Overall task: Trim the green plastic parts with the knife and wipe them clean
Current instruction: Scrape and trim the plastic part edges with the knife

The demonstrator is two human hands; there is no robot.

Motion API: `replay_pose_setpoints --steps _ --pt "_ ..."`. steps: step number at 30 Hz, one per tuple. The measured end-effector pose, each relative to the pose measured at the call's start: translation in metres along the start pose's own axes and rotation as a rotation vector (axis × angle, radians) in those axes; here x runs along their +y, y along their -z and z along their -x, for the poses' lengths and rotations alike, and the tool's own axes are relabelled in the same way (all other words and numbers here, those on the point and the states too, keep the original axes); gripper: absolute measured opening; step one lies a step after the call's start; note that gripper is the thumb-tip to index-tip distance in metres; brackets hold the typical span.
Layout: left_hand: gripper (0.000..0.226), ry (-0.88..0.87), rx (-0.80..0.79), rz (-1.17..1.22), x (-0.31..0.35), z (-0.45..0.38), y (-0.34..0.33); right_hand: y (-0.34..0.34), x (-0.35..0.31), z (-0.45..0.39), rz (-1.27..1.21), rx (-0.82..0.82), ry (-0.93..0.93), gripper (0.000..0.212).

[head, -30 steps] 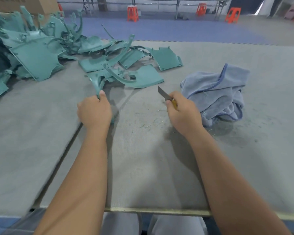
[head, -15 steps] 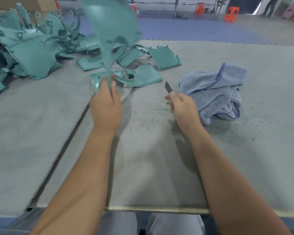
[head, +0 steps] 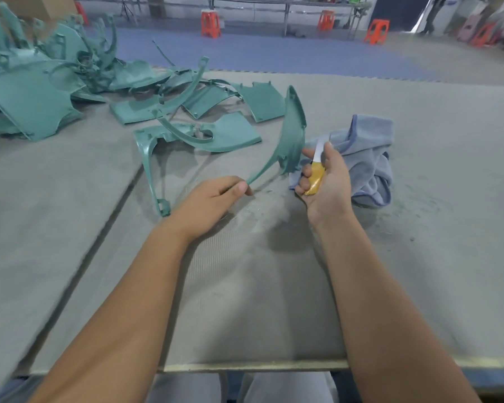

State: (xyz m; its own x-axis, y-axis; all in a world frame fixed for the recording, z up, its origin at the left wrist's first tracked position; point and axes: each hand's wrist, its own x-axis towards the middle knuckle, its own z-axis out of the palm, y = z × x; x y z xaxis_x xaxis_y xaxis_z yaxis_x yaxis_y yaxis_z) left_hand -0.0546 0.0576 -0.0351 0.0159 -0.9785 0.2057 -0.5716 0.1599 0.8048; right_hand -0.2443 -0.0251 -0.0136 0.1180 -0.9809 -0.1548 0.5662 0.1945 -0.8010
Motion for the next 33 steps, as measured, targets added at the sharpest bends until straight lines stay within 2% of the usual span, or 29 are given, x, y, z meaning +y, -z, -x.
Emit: replay_pose_setpoints --steps 3,6,10,12,15,19,21,23,24,26,28,30,33 --pt "0.021 -0.071 0.005 -0.129 0.001 -0.002 0.002 0.001 -0.001 0.001 0.003 -0.006 0.041 0.037" --pt "0.019 -0.145 0.158 -0.447 -0.005 -0.005 0.009 0.0 -0.004 0.002 -0.037 0.0 0.099 0.033" --pt "0.017 -0.063 0.337 -0.703 -0.014 -0.006 0.015 0.004 -0.007 0.002 -0.188 -0.014 0.082 0.035" --pt "0.014 -0.013 0.384 -0.742 -0.014 -0.006 0.016 0.005 -0.007 -0.001 -0.138 0.027 0.048 0.032" --pt "0.019 0.021 0.47 -0.753 -0.014 -0.006 0.018 0.007 -0.006 -0.005 0.058 0.054 -0.015 0.011" --pt "0.024 0.104 0.646 -0.693 -0.01 -0.005 0.015 0.006 -0.001 -0.005 0.166 -0.025 0.043 0.013" --pt "0.021 0.044 0.689 -0.659 -0.007 -0.004 0.012 0.002 0.002 -0.004 0.123 -0.026 0.099 0.016" --pt "0.02 -0.078 0.646 -0.535 -0.003 -0.003 0.007 -0.001 0.004 -0.005 -0.006 -0.058 0.14 0.012" --pt "0.024 -0.09 0.564 -0.404 0.0 -0.003 0.002 -0.001 0.004 -0.006 -0.07 -0.081 0.158 0.011" --pt "0.033 0.017 0.329 -0.123 0.013 -0.004 -0.013 -0.002 0.005 -0.009 -0.151 -0.109 0.168 0.01" --pt "0.032 0.081 0.147 0.002 0.024 -0.009 -0.032 -0.003 0.011 -0.01 -0.11 -0.123 0.129 0.009" --pt "0.023 0.124 0.161 0.213 0.032 -0.018 -0.045 -0.005 0.019 -0.008 0.082 -0.165 0.084 0.007" --pt "0.022 0.297 0.302 0.707 0.034 -0.031 -0.046 -0.007 0.027 -0.003 0.396 -0.291 0.114 0.008"
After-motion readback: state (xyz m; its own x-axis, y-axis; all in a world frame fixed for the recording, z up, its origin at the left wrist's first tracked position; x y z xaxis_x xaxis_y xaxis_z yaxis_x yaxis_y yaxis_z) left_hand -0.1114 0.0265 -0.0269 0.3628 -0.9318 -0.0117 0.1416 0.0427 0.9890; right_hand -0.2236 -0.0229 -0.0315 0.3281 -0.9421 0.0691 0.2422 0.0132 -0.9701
